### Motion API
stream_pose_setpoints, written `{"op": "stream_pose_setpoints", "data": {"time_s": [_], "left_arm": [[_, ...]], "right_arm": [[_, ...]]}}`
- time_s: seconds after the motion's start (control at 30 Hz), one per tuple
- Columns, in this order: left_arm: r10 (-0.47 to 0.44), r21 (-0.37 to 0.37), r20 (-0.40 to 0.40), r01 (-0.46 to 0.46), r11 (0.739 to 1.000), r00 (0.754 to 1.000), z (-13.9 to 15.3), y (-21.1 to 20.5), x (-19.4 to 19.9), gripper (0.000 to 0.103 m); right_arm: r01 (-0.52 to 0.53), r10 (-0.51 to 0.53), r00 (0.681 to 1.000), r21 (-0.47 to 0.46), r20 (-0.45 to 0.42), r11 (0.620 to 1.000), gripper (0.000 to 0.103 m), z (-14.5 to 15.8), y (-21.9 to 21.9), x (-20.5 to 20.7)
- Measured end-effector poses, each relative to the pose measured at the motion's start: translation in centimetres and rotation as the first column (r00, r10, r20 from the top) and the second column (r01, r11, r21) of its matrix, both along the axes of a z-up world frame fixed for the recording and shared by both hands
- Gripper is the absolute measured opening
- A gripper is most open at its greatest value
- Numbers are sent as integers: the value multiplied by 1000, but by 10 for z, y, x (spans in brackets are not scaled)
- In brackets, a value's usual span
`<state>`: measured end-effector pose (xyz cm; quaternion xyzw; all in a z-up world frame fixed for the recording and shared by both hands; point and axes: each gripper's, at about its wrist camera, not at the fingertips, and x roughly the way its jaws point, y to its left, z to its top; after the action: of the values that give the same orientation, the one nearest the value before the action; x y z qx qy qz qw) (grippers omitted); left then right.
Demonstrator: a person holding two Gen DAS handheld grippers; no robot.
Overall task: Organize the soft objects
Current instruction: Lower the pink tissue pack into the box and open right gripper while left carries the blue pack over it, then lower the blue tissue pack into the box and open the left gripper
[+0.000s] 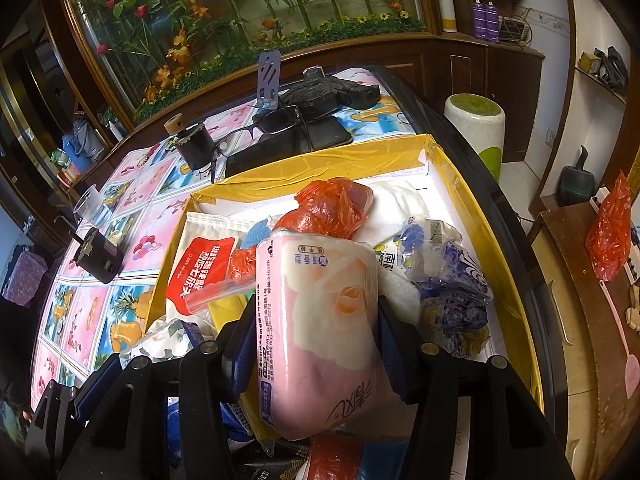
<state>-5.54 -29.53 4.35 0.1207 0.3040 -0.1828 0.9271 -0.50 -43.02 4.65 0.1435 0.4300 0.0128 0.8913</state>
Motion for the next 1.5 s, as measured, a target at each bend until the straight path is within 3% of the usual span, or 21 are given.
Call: {"op": "stream_pose_setpoints", "data": {"time_s": [0.4,0.53,0.67,1.0,1.13,1.33,1.5], "left_arm": [[6,-35,-42,-7,999,999,-4,8,5,81],[1,-39,-44,-3,999,999,-3,9,5,81],[-4,-51,-43,2,999,999,-1,11,6,84],[-12,-86,-24,10,996,1000,6,14,5,85],[8,-64,-23,-10,998,1000,4,14,8,85],[-7,-66,-50,4,998,999,0,12,11,82],[-63,-67,-49,59,996,997,-1,6,5,82]], "right_arm": [[21,-21,1000,-8,6,1000,59,1,-1,-1],[19,-18,999,-12,35,1000,75,7,-1,-4],[27,-27,996,1,83,1000,81,16,-3,-11],[34,-51,984,103,172,994,81,35,-15,-25],[-2,-35,979,182,200,983,81,39,-23,-32],[-121,70,988,396,140,910,81,22,-26,-23],[-80,44,993,341,113,937,81,20,-21,-23]]}}
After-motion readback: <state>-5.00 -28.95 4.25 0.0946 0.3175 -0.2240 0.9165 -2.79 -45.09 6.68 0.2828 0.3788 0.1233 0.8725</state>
